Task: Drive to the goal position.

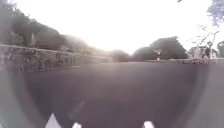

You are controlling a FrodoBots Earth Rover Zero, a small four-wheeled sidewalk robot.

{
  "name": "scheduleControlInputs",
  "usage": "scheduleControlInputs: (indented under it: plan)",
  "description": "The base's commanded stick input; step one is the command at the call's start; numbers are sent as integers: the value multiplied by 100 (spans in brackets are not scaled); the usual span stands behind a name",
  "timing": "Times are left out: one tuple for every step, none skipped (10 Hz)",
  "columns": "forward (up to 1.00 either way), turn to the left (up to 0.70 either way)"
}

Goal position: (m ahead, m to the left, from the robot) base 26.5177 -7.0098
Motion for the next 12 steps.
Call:
scheduleControlInputs:
  plan:
    - [70, 0]
    - [70, 0]
    - [70, 0]
    - [70, 0]
    - [70, 0]
    - [70, 0]
    - [70, 0]
    - [70, 0]
    - [70, 0]
    - [70, 0]
    - [70, 0]
    - [70, 0]
